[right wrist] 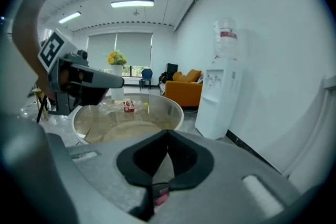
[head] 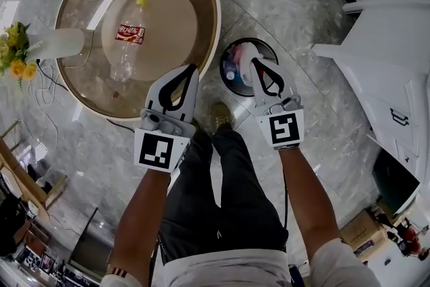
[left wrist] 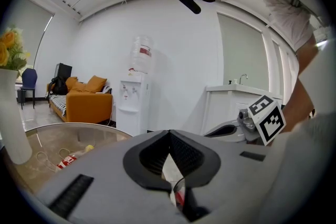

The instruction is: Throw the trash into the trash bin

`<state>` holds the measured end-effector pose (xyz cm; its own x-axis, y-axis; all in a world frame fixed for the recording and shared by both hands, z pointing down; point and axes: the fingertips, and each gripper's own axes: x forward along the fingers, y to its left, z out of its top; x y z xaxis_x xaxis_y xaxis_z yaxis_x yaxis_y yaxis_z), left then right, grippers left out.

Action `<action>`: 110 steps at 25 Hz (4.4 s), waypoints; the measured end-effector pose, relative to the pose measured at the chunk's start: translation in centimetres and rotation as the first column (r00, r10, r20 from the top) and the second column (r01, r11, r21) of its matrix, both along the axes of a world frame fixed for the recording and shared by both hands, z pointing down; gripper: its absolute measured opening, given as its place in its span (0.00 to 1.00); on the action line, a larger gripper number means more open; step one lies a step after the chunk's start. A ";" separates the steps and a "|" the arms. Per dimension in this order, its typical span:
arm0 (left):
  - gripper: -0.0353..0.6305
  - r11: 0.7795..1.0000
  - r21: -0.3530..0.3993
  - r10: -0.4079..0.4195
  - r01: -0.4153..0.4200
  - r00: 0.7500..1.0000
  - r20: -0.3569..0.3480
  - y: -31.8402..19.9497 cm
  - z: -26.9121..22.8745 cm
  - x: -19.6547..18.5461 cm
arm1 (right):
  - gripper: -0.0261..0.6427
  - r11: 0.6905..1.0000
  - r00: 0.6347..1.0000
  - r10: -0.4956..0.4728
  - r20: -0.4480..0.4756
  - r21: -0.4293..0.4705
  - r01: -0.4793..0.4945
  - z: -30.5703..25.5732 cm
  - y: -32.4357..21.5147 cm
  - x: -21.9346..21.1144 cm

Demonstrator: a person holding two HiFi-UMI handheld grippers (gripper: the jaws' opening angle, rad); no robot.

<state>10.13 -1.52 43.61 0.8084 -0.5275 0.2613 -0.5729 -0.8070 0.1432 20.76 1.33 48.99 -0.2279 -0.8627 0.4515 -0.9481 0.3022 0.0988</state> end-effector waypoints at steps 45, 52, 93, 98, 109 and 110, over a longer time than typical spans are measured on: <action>0.05 0.938 0.050 -0.344 0.343 0.939 0.003 -5.0 -2.2 -21.9 | 0.22 0.833 0.833 -0.553 -0.021 0.032 0.553 -4.5 -9.3 -28.9; 0.05 0.936 0.031 -0.351 0.350 0.936 0.007 -6.1 -0.6 -23.3 | 0.33 0.743 0.736 -0.669 -0.109 -0.049 0.668 -1.8 -10.0 -30.0; 0.05 0.854 -0.013 -0.518 0.519 0.854 0.041 -8.5 2.9 -28.9 | 0.53 -0.260 -0.480 -0.845 -0.236 -0.603 0.754 12.1 -7.4 -34.5; 0.05 0.864 -0.012 -0.503 0.504 0.863 0.042 -8.2 2.9 -28.9 | 0.49 -0.185 -0.381 -0.873 -0.304 -0.517 0.836 11.0 -6.7 -35.0; 0.05 0.886 -0.013 -0.463 0.464 0.886 0.035 -7.7 2.6 -27.6 | 0.49 0.085 -0.060 -0.907 -0.416 -0.322 0.943 6.4 -7.7 -34.4; 0.05 0.891 -0.008 -0.453 0.454 0.891 0.034 -7.7 2.4 -27.2 | 0.49 0.117 -0.023 -0.906 -0.423 -0.301 0.946 5.8 -7.9 -34.3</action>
